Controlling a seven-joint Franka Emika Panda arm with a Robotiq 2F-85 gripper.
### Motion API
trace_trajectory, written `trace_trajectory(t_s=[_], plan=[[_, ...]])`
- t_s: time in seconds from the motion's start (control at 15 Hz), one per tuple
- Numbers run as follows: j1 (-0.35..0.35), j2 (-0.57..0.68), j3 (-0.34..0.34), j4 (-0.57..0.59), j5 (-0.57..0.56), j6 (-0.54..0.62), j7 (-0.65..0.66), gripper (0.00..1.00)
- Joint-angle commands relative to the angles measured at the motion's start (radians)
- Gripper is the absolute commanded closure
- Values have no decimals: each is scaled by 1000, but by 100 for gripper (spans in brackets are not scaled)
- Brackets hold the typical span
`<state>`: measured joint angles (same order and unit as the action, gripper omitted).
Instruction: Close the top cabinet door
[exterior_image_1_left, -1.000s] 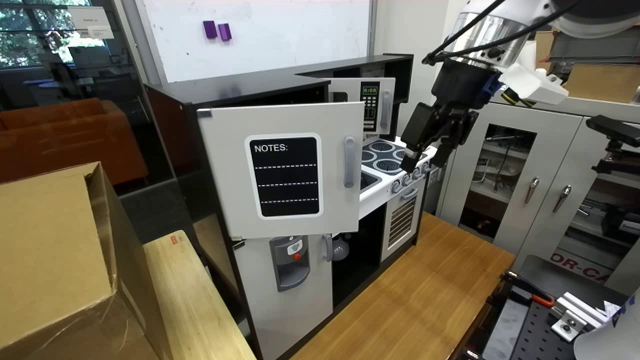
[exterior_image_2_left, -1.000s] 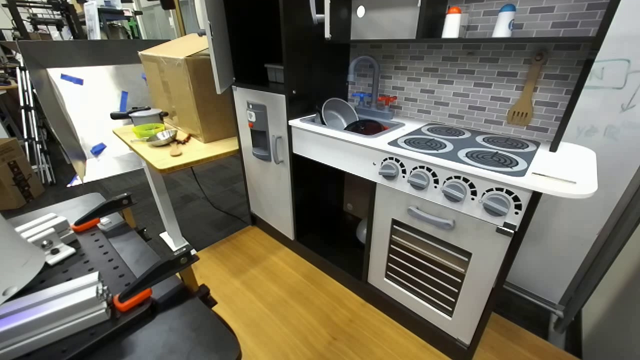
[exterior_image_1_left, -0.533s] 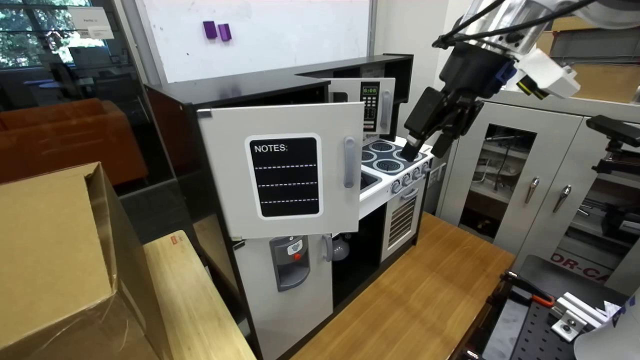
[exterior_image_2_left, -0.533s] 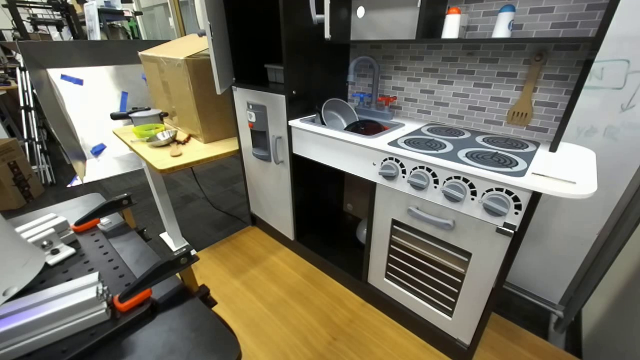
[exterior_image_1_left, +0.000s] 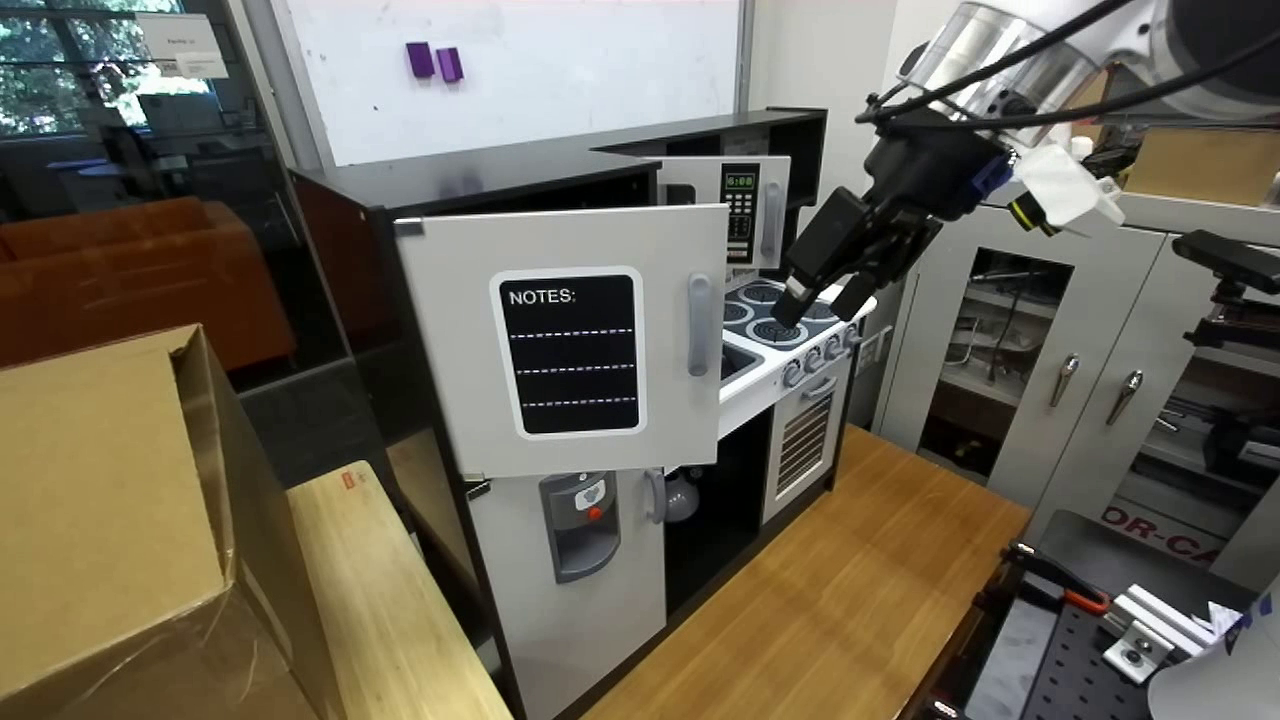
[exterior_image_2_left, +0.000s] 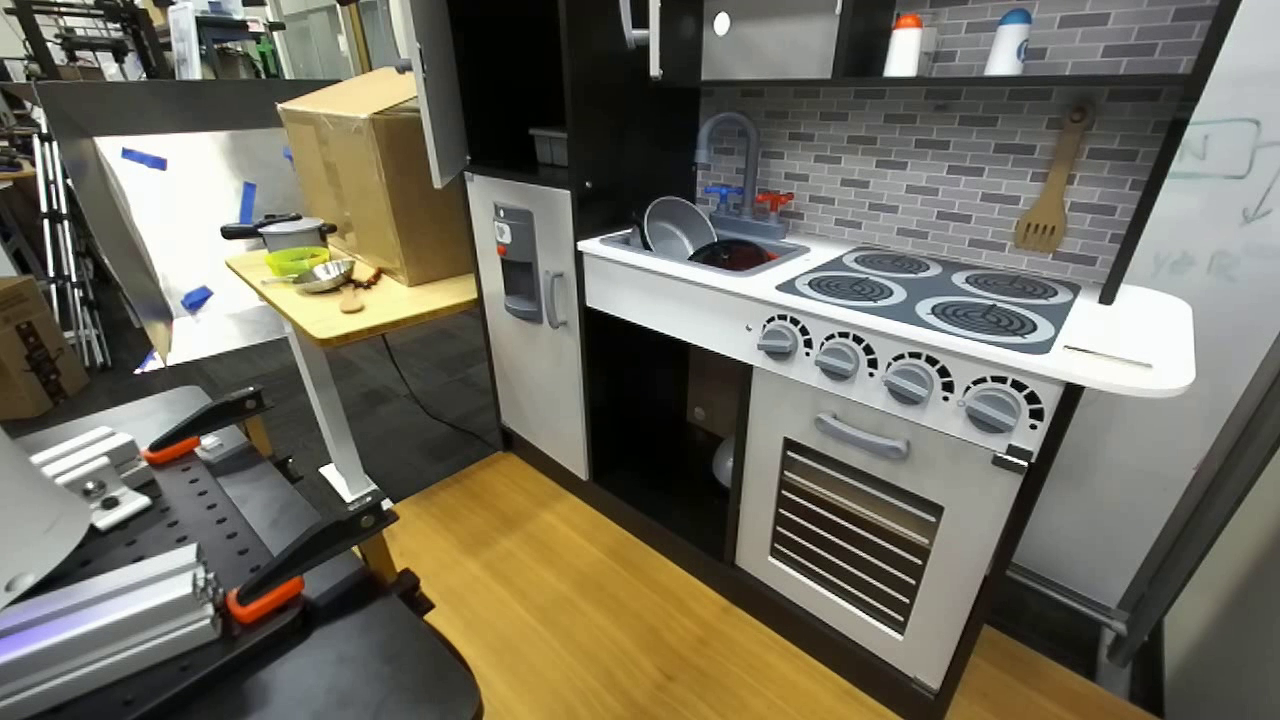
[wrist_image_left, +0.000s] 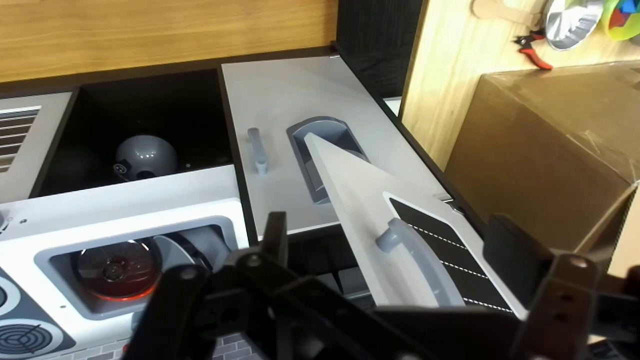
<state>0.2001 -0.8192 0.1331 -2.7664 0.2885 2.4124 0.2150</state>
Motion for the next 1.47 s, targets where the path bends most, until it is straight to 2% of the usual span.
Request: trace_trajectory(t_s=[0.0,0.73,0.93,1.2,1.4], plan=[[-3,-1,2,3,2,-4,-2,0],[-3,-6,2,3,2,-4,-2,0],[-2,-23,11,-6,-2,50,-10,0],[34,-66,3,-34,3,109,-51,0],[58,-51,1,-4,5,131,-70,0]])
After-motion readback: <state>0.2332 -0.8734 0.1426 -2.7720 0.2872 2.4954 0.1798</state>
